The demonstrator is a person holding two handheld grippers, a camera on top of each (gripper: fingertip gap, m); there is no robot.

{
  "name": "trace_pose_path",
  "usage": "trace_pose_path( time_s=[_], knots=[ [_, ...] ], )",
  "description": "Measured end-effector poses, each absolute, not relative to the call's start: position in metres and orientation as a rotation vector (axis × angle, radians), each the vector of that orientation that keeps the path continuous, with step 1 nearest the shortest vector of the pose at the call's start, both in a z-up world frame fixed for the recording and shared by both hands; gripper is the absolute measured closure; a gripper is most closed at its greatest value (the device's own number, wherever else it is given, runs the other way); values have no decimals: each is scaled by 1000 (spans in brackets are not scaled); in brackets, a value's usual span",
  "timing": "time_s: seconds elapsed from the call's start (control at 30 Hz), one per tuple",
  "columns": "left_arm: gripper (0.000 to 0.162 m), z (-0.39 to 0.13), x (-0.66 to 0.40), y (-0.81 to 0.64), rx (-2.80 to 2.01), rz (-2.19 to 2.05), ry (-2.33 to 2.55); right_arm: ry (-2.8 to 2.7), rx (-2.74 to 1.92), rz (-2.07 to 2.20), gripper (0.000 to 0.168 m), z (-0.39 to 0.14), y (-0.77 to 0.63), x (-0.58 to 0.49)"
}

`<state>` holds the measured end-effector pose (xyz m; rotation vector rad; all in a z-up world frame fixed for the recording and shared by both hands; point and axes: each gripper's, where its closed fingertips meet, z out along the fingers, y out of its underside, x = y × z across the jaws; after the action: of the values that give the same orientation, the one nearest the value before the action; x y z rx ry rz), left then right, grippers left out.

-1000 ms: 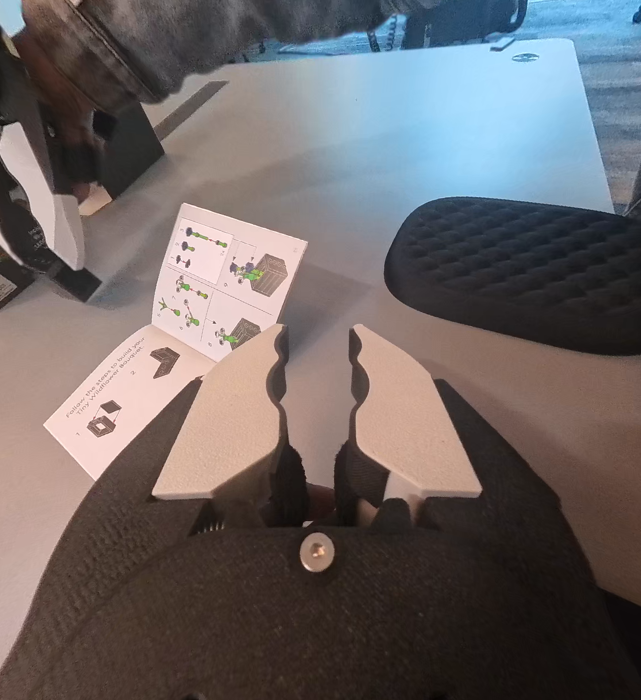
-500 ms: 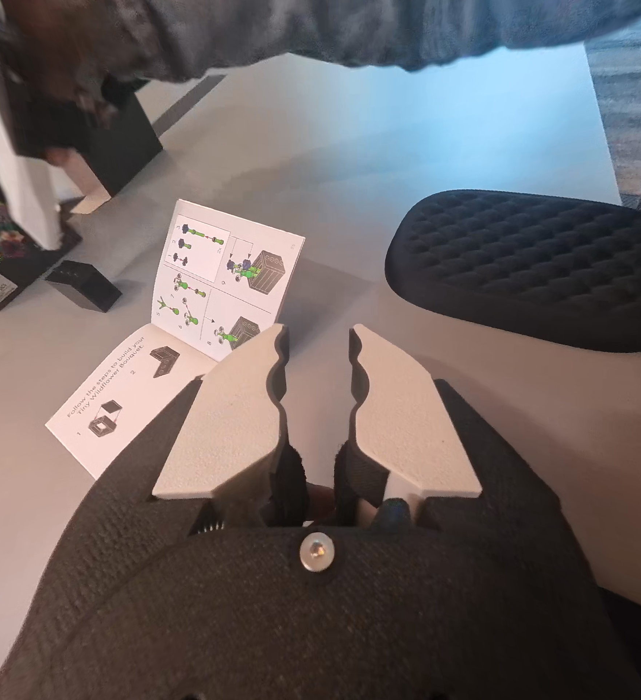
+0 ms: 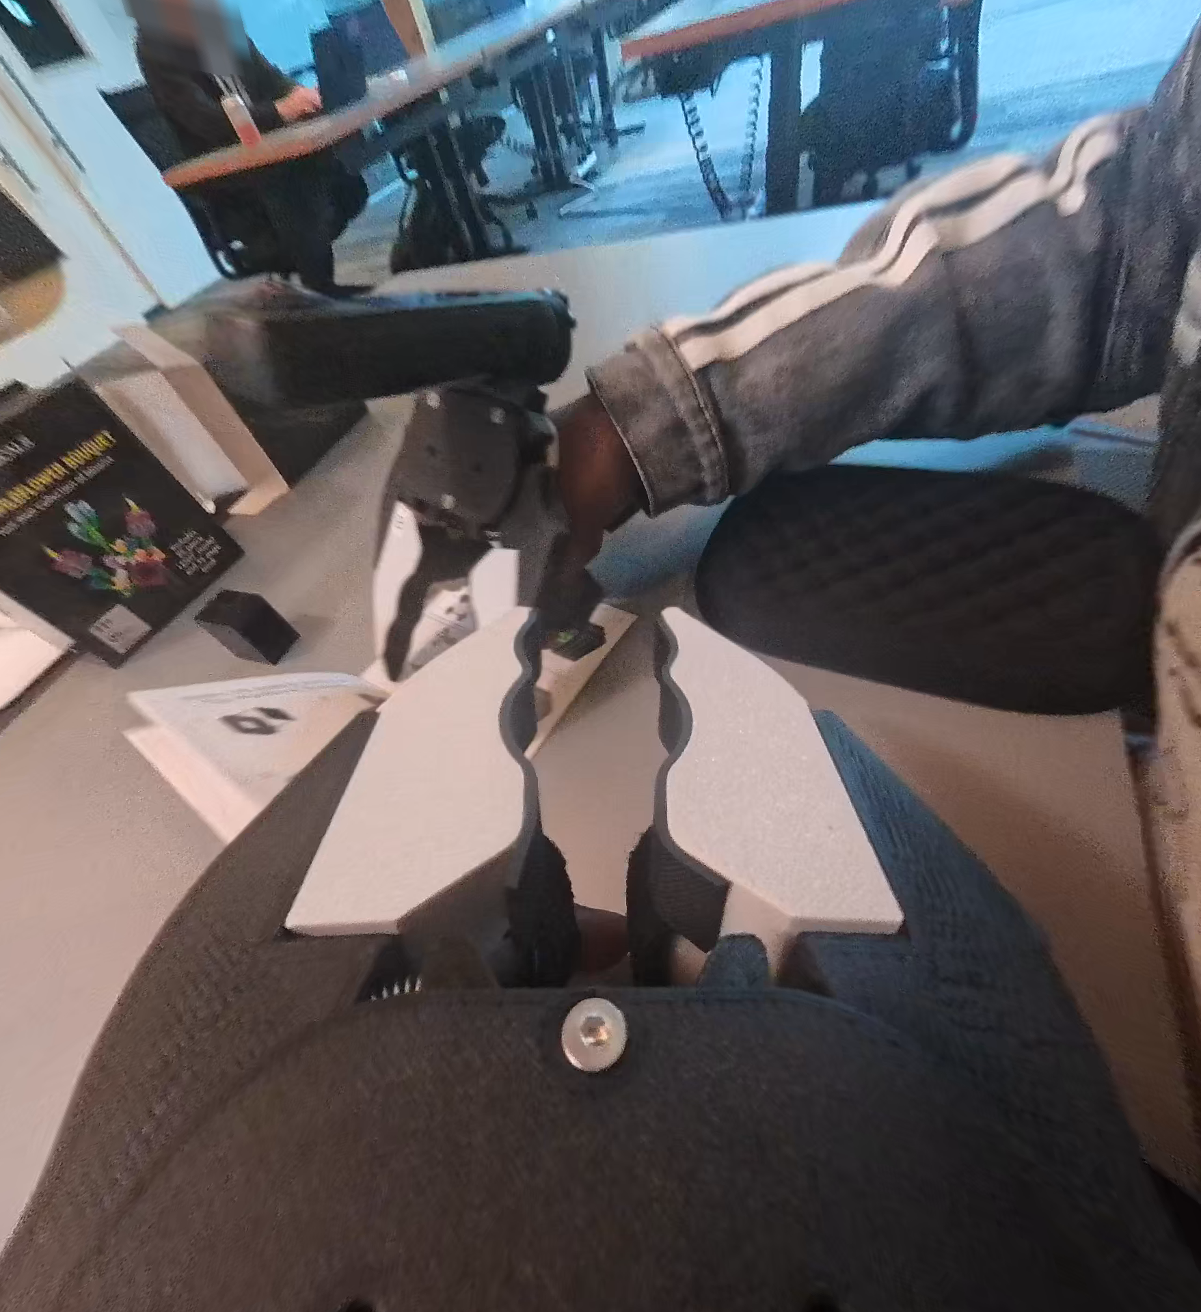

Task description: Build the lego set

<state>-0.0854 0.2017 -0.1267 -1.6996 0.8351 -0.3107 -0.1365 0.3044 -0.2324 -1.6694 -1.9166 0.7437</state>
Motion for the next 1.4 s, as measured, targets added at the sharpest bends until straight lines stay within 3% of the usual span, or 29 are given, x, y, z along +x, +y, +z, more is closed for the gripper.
trace_pose_path(
  time_s=[0.17, 0.37, 0.43, 0.53, 0.7, 0.87, 1.0, 1.4],
  knots=[
    [131, -103, -126, 171, -1799, -250, 767, -2114, -1524, 773, 92, -232, 288, -100],
    [121, -74, -304, 109, -2191, 248, 598, -2142, -1428, 847, 92, -232, 280, -89],
    [120, -87, -340, 94, -2357, 152, 595, -2123, -1421, 865, 92, -232, 279, -89],
    [124, -130, -355, 66, -2669, -177, 749, -2120, -1428, 854, 92, -231, 278, -88],
    [119, -161, -370, 76, -2826, -202, 817, -2149, -1347, 788, 93, -226, 277, -86],
    [118, -169, -349, 85, -2791, -205, 857, -1865, -1202, 954, 97, -173, 286, -94],
    [134, -187, -347, 91, -2693, -104, 1083, -1662, -1168, 1124, 102, -142, 293, -93],
    [139, -226, -351, 95, -2776, -241, 1133, -1713, -1153, 1105, 105, -151, 289, -91]
  ],
)
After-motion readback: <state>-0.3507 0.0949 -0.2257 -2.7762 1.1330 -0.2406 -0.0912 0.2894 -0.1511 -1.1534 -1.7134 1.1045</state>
